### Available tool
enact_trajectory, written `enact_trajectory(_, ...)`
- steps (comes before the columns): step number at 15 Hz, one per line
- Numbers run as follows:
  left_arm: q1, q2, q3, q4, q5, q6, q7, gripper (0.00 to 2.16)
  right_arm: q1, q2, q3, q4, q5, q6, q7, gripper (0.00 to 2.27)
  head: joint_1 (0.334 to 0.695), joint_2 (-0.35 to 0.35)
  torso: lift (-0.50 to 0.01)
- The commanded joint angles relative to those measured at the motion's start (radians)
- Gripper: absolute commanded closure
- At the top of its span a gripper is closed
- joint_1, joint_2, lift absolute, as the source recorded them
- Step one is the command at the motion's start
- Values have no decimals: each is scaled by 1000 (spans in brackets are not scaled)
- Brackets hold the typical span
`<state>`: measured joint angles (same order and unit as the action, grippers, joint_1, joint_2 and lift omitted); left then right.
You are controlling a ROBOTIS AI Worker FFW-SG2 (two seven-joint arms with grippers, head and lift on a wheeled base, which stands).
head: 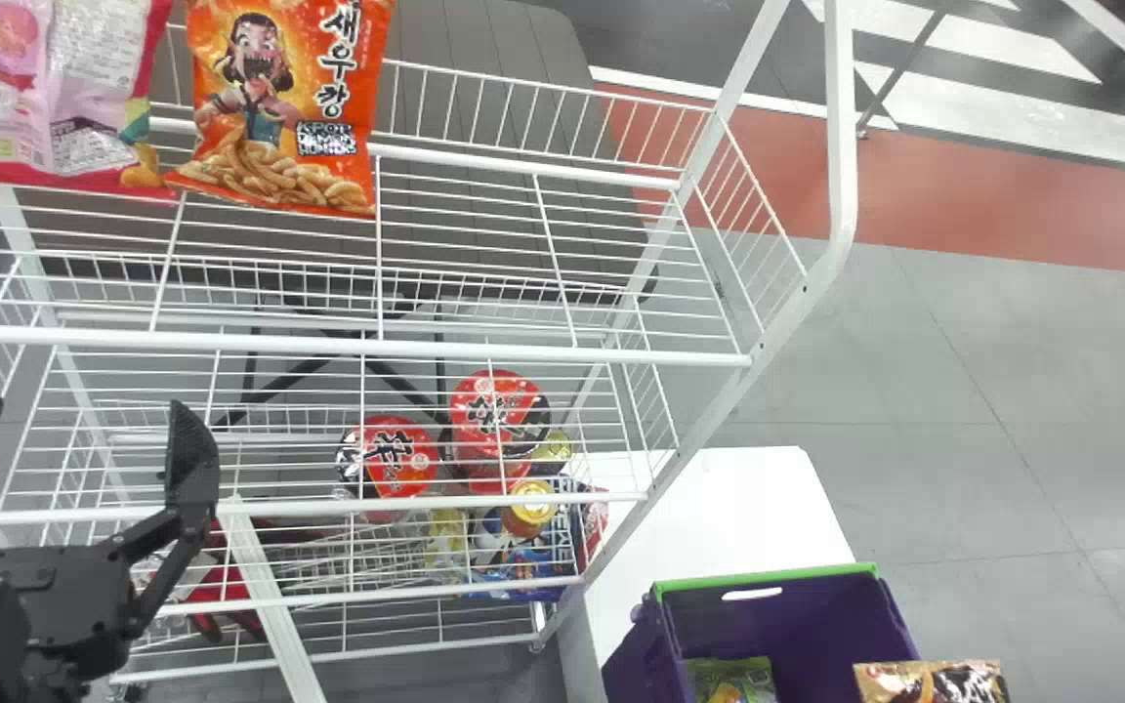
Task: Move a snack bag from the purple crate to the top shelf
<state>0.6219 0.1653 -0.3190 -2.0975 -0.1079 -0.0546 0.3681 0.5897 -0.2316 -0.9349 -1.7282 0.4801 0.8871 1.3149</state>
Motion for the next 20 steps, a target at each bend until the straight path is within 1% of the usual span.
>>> enact_trajectory(1,2,2,0,-7,-3,2,2,103,-1,2,-1,-8,0,2,3,1656,695,-350,-105)
enact_trajectory(20,-7,-3,0,-4,-6,29,0,103,-18,15,18,-25,0,-1,7,1656,695,-350,-30)
